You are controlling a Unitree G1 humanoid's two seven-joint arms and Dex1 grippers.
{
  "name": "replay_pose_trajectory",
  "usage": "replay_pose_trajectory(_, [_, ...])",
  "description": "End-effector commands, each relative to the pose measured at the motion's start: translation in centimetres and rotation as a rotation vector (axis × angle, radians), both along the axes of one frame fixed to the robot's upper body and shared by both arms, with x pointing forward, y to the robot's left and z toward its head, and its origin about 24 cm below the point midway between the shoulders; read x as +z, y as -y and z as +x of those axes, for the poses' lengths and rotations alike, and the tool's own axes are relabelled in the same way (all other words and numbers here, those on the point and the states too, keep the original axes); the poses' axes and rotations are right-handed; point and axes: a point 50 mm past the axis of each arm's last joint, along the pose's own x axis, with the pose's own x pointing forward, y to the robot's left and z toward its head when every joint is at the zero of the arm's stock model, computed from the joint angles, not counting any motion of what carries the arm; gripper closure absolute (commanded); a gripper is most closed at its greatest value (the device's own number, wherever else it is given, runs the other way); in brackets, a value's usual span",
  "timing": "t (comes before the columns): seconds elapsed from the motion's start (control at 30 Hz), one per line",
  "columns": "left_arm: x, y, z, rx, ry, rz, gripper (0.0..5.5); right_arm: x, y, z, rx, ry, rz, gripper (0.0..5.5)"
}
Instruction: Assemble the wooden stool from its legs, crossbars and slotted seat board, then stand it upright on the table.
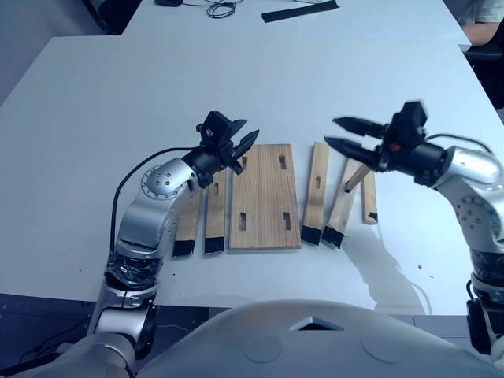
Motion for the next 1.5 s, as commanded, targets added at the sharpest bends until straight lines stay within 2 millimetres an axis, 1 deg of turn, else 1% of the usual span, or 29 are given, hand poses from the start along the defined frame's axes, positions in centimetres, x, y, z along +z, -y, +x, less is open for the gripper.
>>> replay_pose_trajectory(0.03, [0.0,-0.3,-0.1,0.026,0.011,0.013,3.8,5.1,-2.7,-3.0,0.226,-0.03,0.241,3.49])
replay_pose_trajectory(0.07, [0.0,-0.3,-0.2,0.029,0.011,0.013,3.8,5.0,-3.1,-3.6,0.261,-0.053,0.235,3.49])
replay_pose_trajectory(0.13, [0.0,-0.4,-0.2,0.032,0.009,0.013,3.8,3.4,-3.4,-5.0,0.317,-0.112,0.144,3.49])
replay_pose_trajectory(0.17, [-0.1,-0.4,-0.2,0.034,0.008,0.014,3.8,2.2,-3.4,-5.4,0.328,-0.151,0.075,3.49])
replay_pose_trajectory(0.27, [-0.1,-0.5,-0.2,0.039,0.007,0.017,3.8,-2.9,-2.4,-6.4,0.31,-0.247,-0.214,3.49])
replay_pose_trajectory(0.33, [-0.1,-0.6,-0.1,0.039,0.007,0.018,3.8,-5.7,-1.6,-6.9,0.295,-0.289,-0.318,3.49])
replay_pose_trajectory(0.37, [-0.1,-0.6,-0.1,0.038,0.007,0.018,3.8,-6.6,-1.3,-7.0,0.283,-0.291,-0.345,3.49])
replay_pose_trajectory(0.5, [0.0,-0.5,0.0,0.032,0.008,0.019,3.8,-9.2,-0.6,-7.0,0.236,-0.274,-0.428,3.49])
replay_pose_trajectory(0.63, [-0.1,-0.5,-0.1,0.027,0.007,0.019,3.8,-10.8,0.3,-7.4,0.236,-0.271,-0.496,3.49])
replay_pose_trajectory(0.73, [-0.1,-0.4,-0.2,0.027,0.006,0.017,3.8,-11.4,1.1,-7.5,0.233,-0.28,-0.524,3.49])
replay_pose_trajectory(1.0, [-0.2,-0.3,-0.5,0.034,0.002,0.011,3.8,-12.6,3.6,-6.9,0.212,-0.299,-0.646,3.49])
replay_pose_trajectory(1.17, [-0.3,-0.3,-0.7,0.039,0.0,0.009,3.8,-12.7,4.9,-6.8,0.207,-0.297,-0.722,3.49])
replay_pose_trajectory(1.27, [-0.4,-0.4,-0.8,0.047,-0.001,0.009,3.8,-12.0,5.7,-7.0,0.209,-0.295,-0.736,3.49])
replay_pose_trajectory(1.37, [-0.5,-0.5,-1.1,0.065,-0.001,0.006,3.8,-10.2,5.9,-6.9,0.194,-0.282,-0.706,3.49])
replay_pose_trajectory(1.43, [-0.6,-0.6,-1.3,0.079,-0.001,0.004,3.8,-8.6,5.8,-6.3,0.124,-0.245,-0.663,3.49])
replay_pose_trajectory(1.5, [-0.6,-0.6,-1.6,0.094,0.0,0.0,3.8,-7.1,5.3,-5.8,-0.013,-0.204,-0.618,3.49])
